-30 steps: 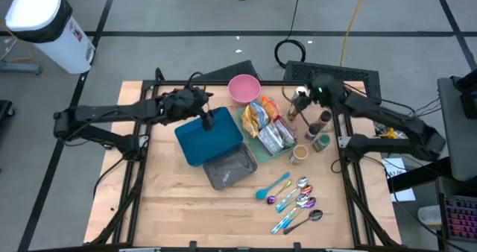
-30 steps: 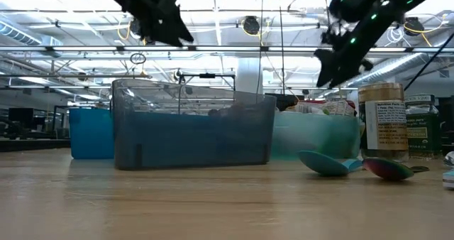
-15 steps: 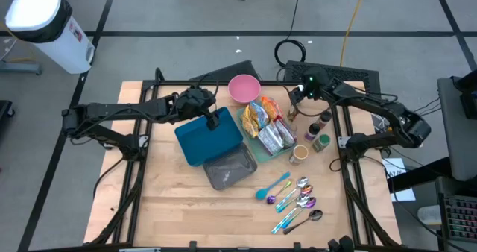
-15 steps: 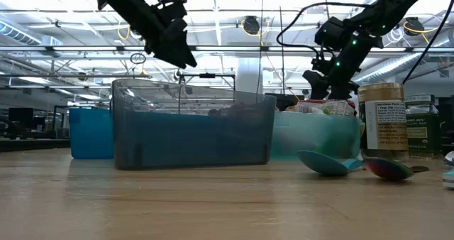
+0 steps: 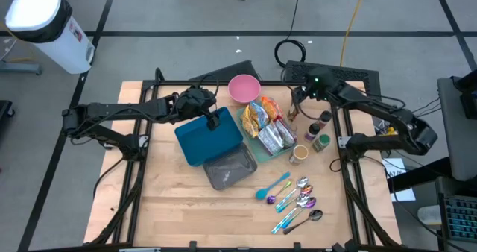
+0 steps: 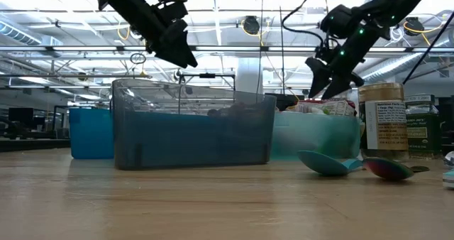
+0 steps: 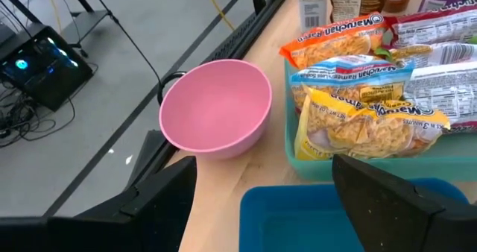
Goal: Pick & Place Food Item
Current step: Put the white seasoning bottle into the blue bin
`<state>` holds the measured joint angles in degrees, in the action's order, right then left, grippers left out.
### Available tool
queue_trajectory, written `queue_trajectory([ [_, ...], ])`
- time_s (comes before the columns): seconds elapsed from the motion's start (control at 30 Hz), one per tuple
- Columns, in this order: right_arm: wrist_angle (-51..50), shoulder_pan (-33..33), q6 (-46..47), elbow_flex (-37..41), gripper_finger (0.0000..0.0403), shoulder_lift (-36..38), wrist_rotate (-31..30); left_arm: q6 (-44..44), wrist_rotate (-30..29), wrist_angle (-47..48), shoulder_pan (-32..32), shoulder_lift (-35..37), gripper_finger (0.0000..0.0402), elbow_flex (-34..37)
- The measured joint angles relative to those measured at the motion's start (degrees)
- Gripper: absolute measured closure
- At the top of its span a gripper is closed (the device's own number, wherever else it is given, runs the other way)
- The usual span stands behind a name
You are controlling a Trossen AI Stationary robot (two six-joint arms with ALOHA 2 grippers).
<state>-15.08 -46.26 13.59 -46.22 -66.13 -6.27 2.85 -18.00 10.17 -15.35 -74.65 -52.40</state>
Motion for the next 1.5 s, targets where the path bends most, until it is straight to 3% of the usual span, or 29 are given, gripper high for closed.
queue_trajectory([
  [0.17, -1.3, 0.2, -0.9, 0.0, 0.0174, -0.3, -4.2, -0.1, 0.0, 0.0, 0.0, 0.0, 0.0089, 0.0],
  [0.63, -1.1, 0.2, -1.0, 0.2, 0.0165, -8.7, -4.1, -0.2, 0.0, -0.1, 0.0, 0.0, 0.0086, 0.0],
  [0.8, -1.1, 0.2, -0.6, 0.2, 0.0175, -8.6, -4.1, -0.2, 0.1, 0.1, 0.0, 0.0, 0.0088, 0.0],
  [0.93, -1.4, 0.2, -0.5, 0.2, 0.0208, -6.5, -3.9, -0.2, 0.1, 0.3, 0.0, 0.0, 0.0082, 0.0],
  [1.17, -2.2, 0.7, -1.1, 0.2, 0.0208, -0.2, -4.0, -0.4, 0.1, -0.5, 0.0, 0.0, 0.0088, 0.0],
  [1.33, -0.3, 5.3, -3.7, 0.2, 0.0208, 8.3, -3.4, -0.5, 0.7, -3.8, 0.0, 0.0, 0.0093, 0.0],
  [1.5, 3.9, 15.4, -6.2, 0.2, 0.0208, 15.6, 2.2, -2.7, 10.6, -10.9, 0.1, -0.8, 0.0089, -0.1],
])
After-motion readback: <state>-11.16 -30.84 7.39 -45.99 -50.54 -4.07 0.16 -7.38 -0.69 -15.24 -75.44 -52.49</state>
